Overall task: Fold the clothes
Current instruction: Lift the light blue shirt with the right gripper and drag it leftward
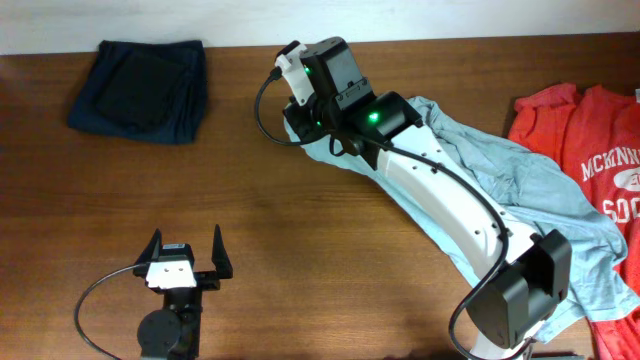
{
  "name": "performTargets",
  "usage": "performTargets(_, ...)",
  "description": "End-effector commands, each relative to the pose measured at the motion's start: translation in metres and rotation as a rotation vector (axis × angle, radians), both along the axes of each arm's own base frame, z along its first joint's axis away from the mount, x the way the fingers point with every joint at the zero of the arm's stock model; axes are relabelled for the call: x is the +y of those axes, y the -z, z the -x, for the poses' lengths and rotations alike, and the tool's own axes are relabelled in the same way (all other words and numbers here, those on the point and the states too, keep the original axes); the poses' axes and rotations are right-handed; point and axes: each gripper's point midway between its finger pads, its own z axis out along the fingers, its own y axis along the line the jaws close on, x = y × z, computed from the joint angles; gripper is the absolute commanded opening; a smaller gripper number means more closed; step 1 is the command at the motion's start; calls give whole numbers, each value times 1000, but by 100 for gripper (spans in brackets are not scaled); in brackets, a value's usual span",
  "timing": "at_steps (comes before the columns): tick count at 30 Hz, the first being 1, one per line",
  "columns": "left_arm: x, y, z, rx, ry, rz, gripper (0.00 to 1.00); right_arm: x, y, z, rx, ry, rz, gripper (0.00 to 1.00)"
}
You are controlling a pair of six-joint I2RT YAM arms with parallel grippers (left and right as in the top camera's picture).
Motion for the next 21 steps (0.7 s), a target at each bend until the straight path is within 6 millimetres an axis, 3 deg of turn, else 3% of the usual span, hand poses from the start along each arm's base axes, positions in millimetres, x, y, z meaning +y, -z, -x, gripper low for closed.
performTargets(1,0,0,0,0,5,-15,99,8,-10,1,-6,-18,-37,4)
performTargets(17,2,0,0,-1,-12,-17,99,7,-9,2,0,-16,-33,4)
performTargets(19,-4,-18,0,-75,24,-2,99,6,-9,1,-1,-15,-34,4)
performTargets(21,-24,-39,2,-157,139,4,99,6,-9,1,0,-15,-33,4)
